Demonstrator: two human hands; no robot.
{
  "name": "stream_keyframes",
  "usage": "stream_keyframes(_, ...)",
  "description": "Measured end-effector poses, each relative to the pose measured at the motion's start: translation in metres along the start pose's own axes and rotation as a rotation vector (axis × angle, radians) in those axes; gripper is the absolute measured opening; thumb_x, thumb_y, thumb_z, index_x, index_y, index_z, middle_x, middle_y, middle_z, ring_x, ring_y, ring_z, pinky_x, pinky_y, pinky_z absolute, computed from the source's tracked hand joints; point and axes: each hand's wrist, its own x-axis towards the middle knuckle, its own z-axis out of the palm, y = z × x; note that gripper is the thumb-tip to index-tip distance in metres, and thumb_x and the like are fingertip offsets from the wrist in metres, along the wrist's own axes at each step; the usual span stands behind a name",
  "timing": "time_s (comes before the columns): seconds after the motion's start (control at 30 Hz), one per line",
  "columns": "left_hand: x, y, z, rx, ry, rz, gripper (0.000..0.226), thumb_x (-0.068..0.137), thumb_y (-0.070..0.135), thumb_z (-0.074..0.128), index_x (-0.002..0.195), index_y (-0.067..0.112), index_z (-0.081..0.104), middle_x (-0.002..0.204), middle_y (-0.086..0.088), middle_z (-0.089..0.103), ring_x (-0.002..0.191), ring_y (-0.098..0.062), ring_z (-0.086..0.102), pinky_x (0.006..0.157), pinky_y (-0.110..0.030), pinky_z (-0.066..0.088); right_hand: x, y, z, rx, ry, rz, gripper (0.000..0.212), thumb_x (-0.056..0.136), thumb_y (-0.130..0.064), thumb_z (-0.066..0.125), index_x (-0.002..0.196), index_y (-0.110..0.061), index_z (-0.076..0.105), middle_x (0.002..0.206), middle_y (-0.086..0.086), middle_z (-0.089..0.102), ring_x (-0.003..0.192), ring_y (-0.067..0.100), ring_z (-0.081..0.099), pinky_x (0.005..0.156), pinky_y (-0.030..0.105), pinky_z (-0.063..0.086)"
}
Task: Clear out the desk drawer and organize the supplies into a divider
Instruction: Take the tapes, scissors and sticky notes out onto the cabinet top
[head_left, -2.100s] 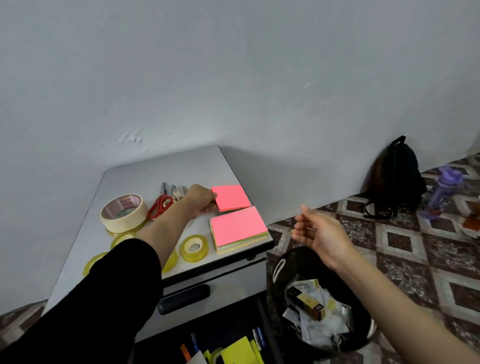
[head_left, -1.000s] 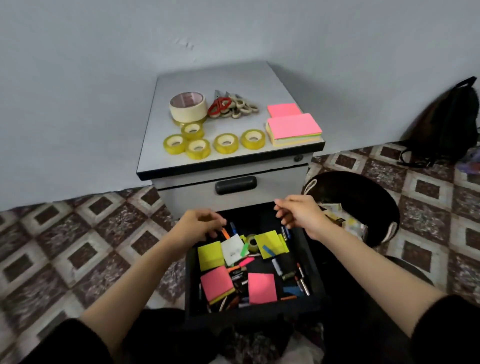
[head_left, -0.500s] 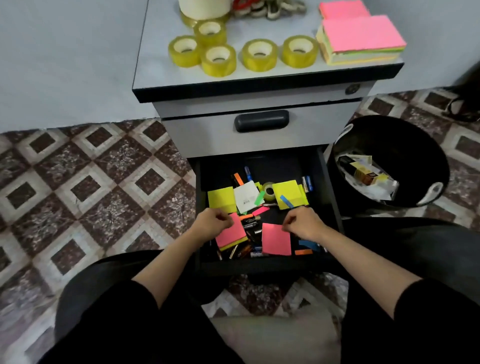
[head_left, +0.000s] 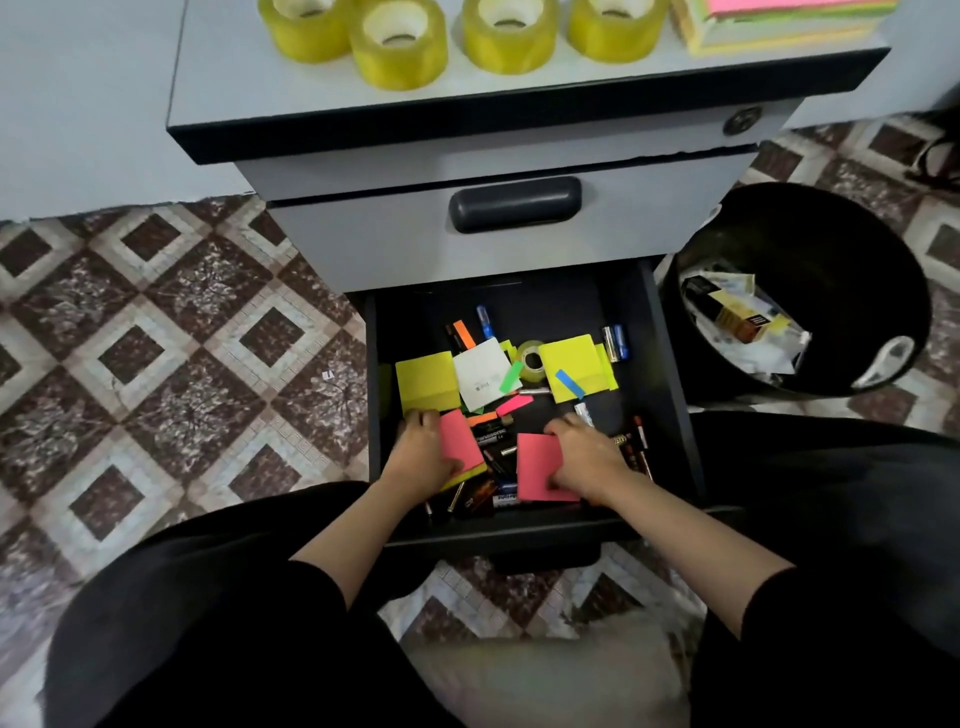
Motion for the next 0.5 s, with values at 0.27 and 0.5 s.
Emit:
stream_keyframes(0.27, 0.002, -0.005, 0.002, 0.025, 0.042, 0.043, 0.062, 0.071, 0.036, 0.078, 0.116, 0.004, 0.049, 0.121, -0.013, 0.050, 0.112, -0.027, 0.048, 0.093, -0.032, 0.041, -0.004, -0.007, -0.005, -0.097, -0.007, 0.038, 0.042, 0.079, -0.022, 0.072, 0.116, -0.013, 0.054, 0.120, 0.009, 0.056, 0.114, 0.027, 0.053, 0.087, 0.031, 0.045)
stream_keyframes(0.5, -0.010, -0.001, -0.007, 0.028, 0.116, 0.103, 0.038, 0.082, 0.027, 0.070, 0.113, 0.010, 0.057, 0.114, -0.010, 0.059, 0.103, -0.027, 0.056, 0.080, -0.034, 0.048, -0.018, -0.004, -0.020, -0.008, 0.034, 0.038, 0.010, 0.082, -0.010, 0.062, 0.088, -0.015, 0.067, 0.094, 0.008, 0.064, 0.095, 0.027, 0.059, 0.067, 0.024, 0.038)
